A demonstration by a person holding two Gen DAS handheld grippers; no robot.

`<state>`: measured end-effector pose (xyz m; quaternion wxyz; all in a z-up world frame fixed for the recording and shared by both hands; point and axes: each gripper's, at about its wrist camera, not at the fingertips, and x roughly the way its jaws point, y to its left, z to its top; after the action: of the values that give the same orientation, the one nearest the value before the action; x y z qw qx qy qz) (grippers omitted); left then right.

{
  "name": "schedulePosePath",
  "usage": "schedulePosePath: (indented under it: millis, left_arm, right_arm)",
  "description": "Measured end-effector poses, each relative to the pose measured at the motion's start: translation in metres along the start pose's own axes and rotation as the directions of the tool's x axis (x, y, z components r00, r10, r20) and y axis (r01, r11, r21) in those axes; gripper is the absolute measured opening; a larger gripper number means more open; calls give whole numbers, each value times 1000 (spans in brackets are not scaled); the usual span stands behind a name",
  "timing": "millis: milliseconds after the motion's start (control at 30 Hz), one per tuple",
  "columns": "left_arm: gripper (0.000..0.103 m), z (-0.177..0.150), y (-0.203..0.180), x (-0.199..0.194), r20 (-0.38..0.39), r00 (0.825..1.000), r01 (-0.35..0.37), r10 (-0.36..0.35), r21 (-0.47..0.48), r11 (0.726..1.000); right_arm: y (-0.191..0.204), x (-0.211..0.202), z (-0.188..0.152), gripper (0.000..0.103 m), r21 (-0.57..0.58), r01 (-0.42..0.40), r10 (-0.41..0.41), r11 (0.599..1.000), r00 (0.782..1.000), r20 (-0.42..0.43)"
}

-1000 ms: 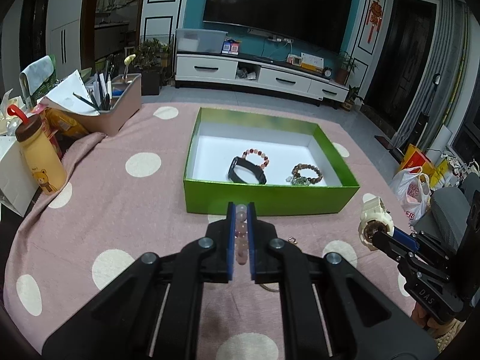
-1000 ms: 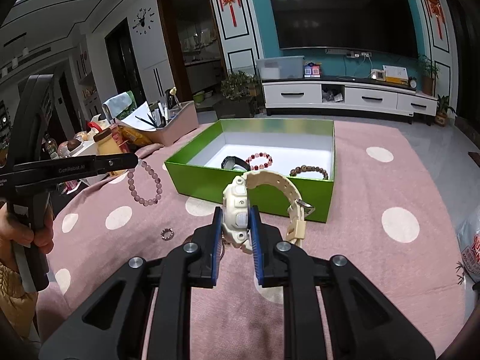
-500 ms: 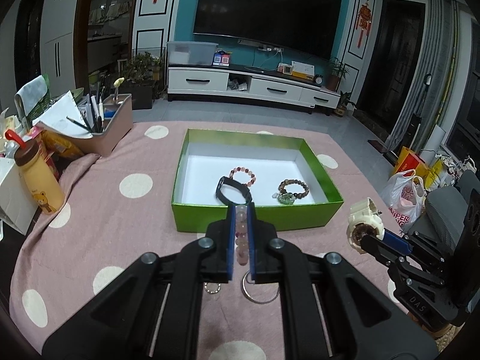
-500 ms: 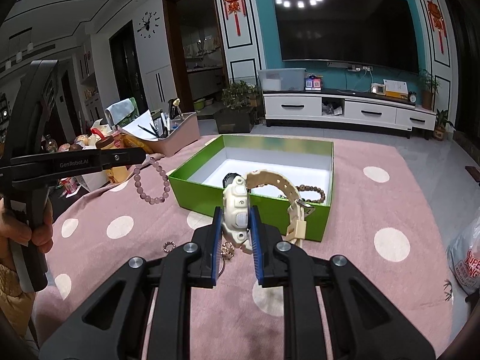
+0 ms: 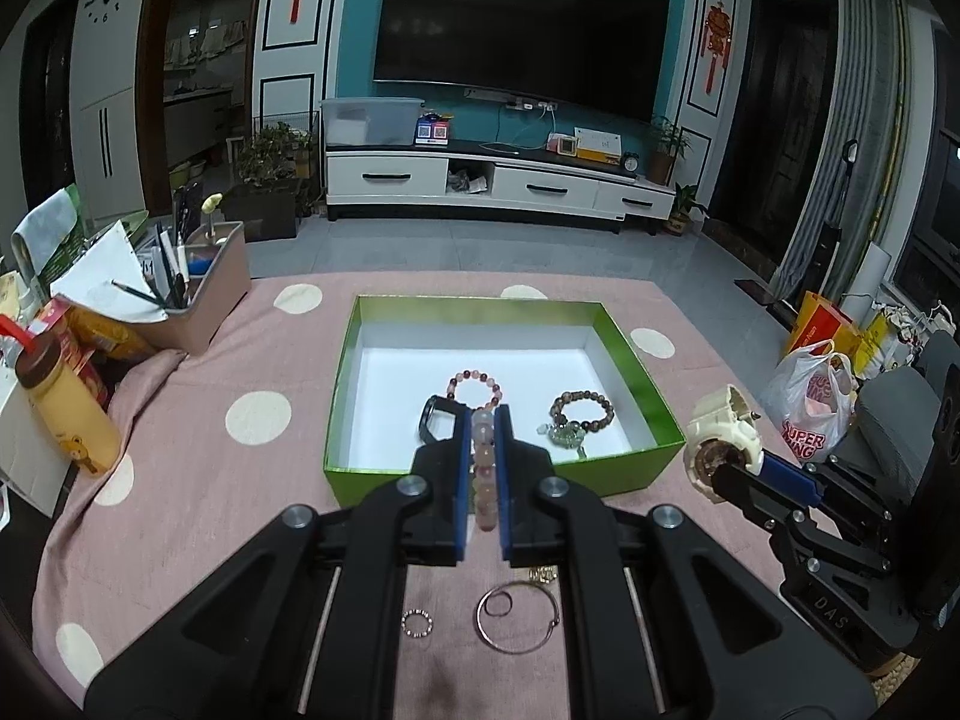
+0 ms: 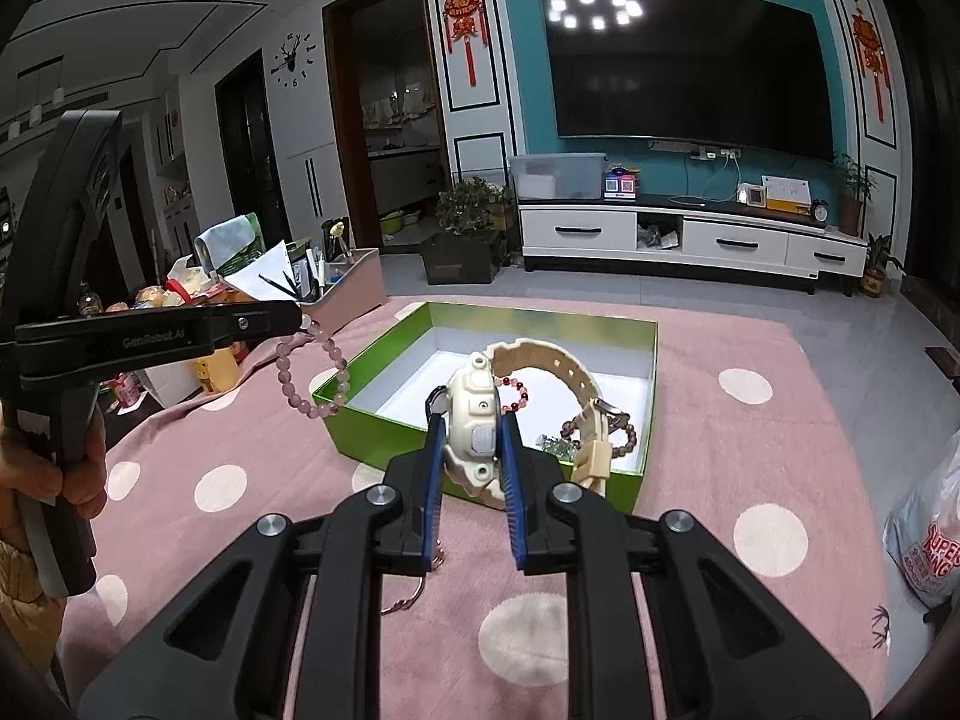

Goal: Organize jewelry
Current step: 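Carry the pink bracelet with the left tool while the right tool carries the cream watch over the box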

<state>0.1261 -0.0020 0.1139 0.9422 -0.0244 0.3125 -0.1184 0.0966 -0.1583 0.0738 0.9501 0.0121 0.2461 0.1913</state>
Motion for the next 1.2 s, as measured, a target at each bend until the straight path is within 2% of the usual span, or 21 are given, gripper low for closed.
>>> schedulePosePath:
  millis: [467, 800, 1200]
  left_arm:
    - [7, 20, -7, 21, -3, 1000, 3, -3, 5, 1000]
    - [7, 35, -4, 51, -32, 999, -7, 7, 7, 1000]
    - [7, 54, 10, 110, -88, 995, -53, 53, 5, 999]
  right_arm:
    - [-11, 18, 12, 18, -4, 25, -25, 1000, 1000, -6]
    - [-15, 39, 27, 18, -40, 41, -42, 998, 999, -31]
    - [-27, 80, 43, 18, -44, 43, -47, 998, 995, -88]
